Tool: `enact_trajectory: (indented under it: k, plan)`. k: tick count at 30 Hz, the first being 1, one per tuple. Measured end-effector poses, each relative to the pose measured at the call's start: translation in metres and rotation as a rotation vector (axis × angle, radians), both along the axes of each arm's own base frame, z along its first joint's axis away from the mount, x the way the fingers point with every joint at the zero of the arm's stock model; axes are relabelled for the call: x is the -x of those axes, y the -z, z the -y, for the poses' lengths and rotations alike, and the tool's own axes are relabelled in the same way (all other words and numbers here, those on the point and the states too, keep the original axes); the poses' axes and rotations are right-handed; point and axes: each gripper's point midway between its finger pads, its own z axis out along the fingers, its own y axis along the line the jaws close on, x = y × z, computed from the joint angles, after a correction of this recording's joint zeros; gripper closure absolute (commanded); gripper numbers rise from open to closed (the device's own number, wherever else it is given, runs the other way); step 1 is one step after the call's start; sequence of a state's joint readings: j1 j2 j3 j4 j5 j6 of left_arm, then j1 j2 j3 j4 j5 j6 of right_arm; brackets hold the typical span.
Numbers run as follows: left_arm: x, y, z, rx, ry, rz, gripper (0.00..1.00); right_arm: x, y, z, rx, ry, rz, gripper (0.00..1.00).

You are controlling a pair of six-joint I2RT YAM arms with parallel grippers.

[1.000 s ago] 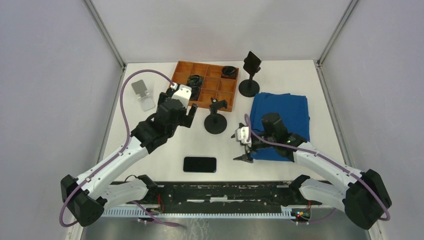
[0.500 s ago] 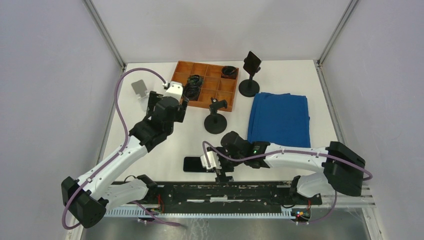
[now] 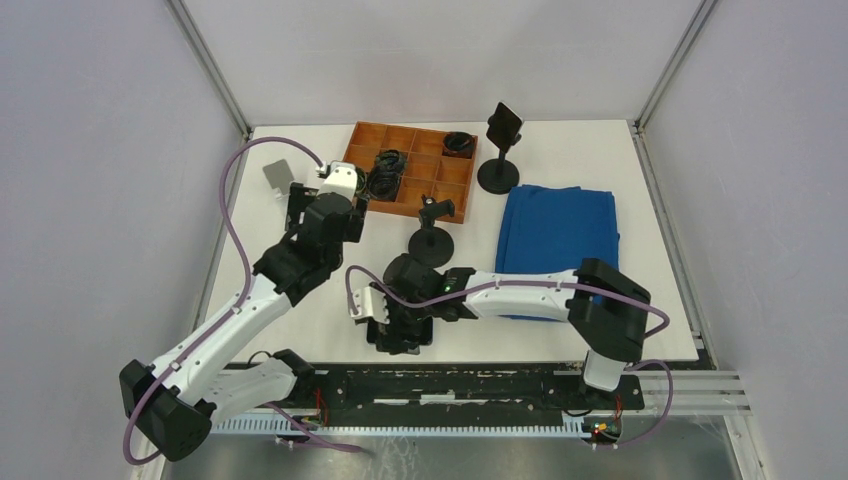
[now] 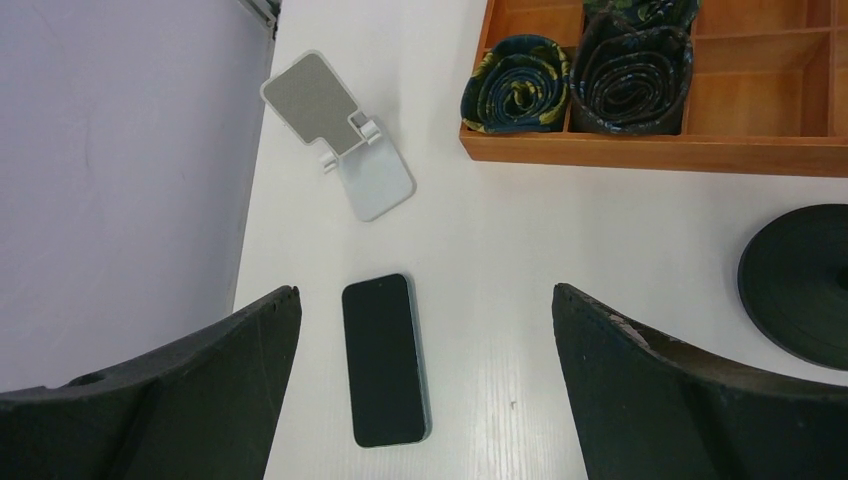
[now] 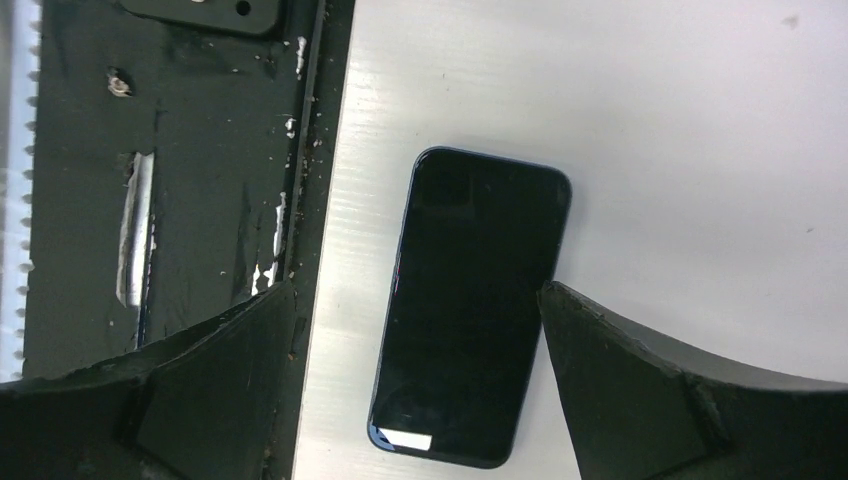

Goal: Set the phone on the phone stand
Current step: Pick up the phone at the center of the board.

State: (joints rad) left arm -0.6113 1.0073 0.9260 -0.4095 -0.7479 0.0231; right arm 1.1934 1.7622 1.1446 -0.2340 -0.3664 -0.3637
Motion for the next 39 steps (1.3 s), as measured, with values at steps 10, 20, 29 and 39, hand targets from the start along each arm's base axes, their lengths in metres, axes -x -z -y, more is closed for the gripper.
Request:
enact_trajectory:
  k: [10,20,29,39]
  plan:
    - [0.003,-0.008,-0.007,0.015,-0.017,0.026,0.0,-0.011,0.033,0.006,0.15,0.127,0.006,0.02]
    - [0.003,-0.01,-0.007,0.021,-0.015,0.031,0.0,-0.016,0.047,0.012,0.201,0.171,0.018,0.02]
    - [0.004,-0.011,-0.008,0.024,-0.014,0.034,0.0,-0.022,0.054,0.016,0.226,0.194,0.037,0.02]
    - [0.003,-0.01,-0.005,0.031,0.001,0.03,0.0,-0.025,0.054,0.016,0.229,0.203,0.051,0.06]
